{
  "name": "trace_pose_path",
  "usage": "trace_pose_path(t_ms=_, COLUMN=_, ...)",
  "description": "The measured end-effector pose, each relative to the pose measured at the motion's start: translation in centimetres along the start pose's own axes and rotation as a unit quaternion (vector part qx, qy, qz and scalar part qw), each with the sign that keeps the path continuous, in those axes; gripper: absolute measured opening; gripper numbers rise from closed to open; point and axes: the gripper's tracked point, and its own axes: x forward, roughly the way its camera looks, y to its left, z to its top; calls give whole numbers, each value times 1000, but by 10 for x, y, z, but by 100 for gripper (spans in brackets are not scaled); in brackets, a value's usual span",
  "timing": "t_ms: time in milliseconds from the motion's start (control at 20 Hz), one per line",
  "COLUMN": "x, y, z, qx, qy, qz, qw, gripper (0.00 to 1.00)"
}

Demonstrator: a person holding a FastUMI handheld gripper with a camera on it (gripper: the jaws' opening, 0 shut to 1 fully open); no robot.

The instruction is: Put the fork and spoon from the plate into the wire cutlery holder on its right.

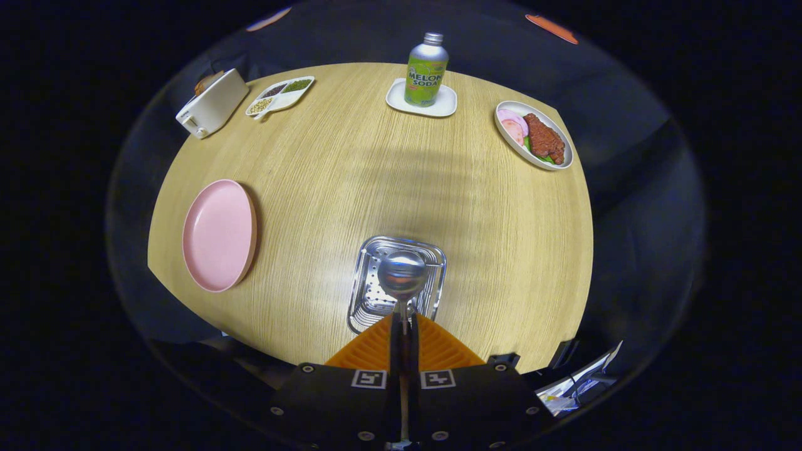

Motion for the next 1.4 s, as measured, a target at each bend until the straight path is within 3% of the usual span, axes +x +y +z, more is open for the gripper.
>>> trace_pose_path(t_ms=350, x=-12, y=2, z=39, qx=31, qy=-100, qz=11, qw=994, gripper=10)
trace_pose_path(t_ms=600, x=-61, y=-9, z=92, qx=60, qy=-248, qz=-5, qw=967, gripper=9)
trace_pose_path(t_ms=800, x=-119, y=-5, z=128, qx=91, qy=-354, qz=0, qw=931, gripper=11)
trace_pose_path(t_ms=1050, x=-213, y=-18, z=168, qx=98, qy=-482, qz=-51, qw=869, gripper=14)
trace_pose_path(t_ms=1150, x=-248, y=-13, z=178, qx=100, qy=-524, qz=-49, qw=844, gripper=18)
trace_pose_path(t_ms=1250, x=-277, y=-12, z=185, qx=99, qy=-561, qz=-52, qw=820, gripper=29)
trace_pose_path(t_ms=1400, x=-311, y=-10, z=193, qx=96, qy=-603, qz=-63, qw=789, gripper=31)
